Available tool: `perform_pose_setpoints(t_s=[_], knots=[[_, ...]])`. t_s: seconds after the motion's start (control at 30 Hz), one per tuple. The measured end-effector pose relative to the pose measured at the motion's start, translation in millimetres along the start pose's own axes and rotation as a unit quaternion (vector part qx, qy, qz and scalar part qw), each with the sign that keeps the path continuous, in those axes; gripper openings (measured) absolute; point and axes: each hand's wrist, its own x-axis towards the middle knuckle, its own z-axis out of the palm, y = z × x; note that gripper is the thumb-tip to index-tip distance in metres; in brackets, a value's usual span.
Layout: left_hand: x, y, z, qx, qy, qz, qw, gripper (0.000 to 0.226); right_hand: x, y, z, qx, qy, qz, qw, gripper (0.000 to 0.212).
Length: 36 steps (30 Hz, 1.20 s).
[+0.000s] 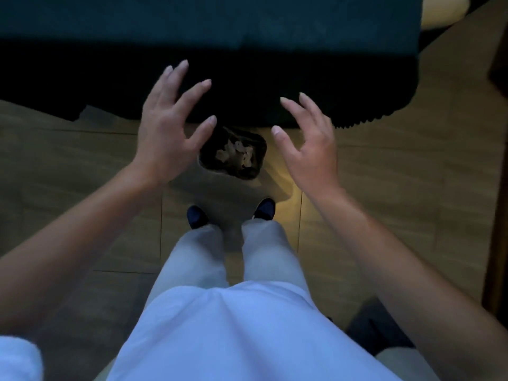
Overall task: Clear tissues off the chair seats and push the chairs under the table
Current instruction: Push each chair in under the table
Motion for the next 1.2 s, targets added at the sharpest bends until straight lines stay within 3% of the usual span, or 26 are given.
perform_pose_setpoints(t_s=[0.27, 0.67, 0.9, 1.2], knots=[[-37, -10, -129, 0.087, 0.146, 0.026, 0.985, 0.058, 1, -113, -30, -0.074, 0.007, -0.185, 0.98, 0.053], [-119, -29, -370, 0.162, 0.353, -0.012, 0.921, 0.059, -9, -346, -71, -0.065, 0.073, -0.387, 0.917, 0.055], [-146, -39, -447, 0.194, 0.419, -0.03, 0.886, 0.061, -7, -439, -103, -0.025, 0.129, -0.452, 0.882, 0.059], [-136, -68, -489, 0.215, 0.461, -0.081, 0.857, 0.064, 40, -531, -95, 0.003, 0.113, -0.505, 0.856, 0.066]])
